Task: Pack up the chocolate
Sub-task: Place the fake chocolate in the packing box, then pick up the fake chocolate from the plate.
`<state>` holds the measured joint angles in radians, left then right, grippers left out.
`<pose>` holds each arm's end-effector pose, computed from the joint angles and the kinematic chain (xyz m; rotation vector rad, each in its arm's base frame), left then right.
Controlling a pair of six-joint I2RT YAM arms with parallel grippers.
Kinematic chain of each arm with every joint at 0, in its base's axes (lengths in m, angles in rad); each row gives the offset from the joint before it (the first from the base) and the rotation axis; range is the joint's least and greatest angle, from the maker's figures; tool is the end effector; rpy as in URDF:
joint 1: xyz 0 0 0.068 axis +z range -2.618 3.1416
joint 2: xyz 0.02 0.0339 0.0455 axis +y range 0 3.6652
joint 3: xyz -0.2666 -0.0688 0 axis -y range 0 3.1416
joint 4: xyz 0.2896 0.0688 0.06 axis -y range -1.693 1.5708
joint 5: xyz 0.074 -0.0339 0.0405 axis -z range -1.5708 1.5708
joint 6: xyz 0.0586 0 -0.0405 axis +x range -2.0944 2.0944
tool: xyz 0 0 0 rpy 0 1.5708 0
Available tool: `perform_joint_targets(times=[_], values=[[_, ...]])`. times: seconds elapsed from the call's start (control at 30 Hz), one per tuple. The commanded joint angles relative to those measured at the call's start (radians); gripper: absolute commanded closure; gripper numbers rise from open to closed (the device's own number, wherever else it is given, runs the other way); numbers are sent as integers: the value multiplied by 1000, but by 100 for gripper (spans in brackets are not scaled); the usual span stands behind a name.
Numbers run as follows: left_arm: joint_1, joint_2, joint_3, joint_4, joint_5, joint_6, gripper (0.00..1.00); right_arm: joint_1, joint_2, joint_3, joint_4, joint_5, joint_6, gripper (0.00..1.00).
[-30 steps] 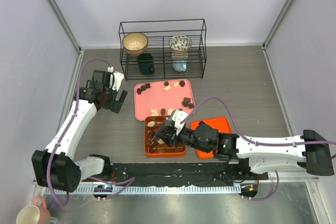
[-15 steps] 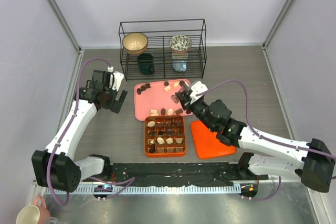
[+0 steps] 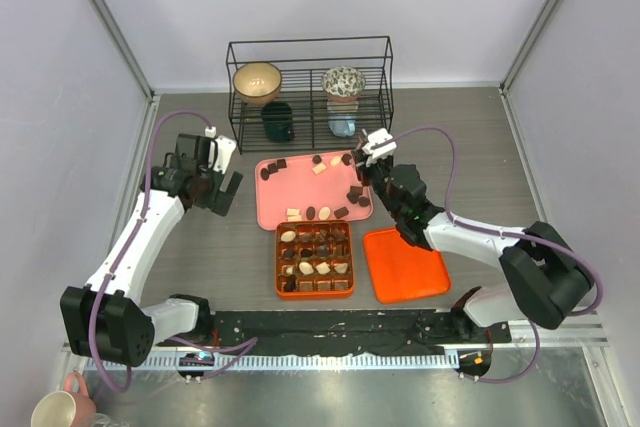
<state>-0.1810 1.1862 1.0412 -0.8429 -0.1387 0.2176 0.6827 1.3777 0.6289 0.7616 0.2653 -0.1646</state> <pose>0.2846 -0.0439 0.2679 0.4537 2.5150 0.1915 0.2831 0.2104 0.2236 -0.4456 1.4970 0.2020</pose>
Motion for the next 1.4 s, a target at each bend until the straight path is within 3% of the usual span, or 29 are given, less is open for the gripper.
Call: perform_joint_targets(times=[0.0,0.47,1.37], values=[[5,-16,33,16,-12,14,0,-15,38,38,154,-6,23,63],[5,-19,26,16,-21,25,0,-28,96,22,179,-5,53,49],[6,-40,42,-10,-41,43,0,-28,116,-87,208,-38,142,52]])
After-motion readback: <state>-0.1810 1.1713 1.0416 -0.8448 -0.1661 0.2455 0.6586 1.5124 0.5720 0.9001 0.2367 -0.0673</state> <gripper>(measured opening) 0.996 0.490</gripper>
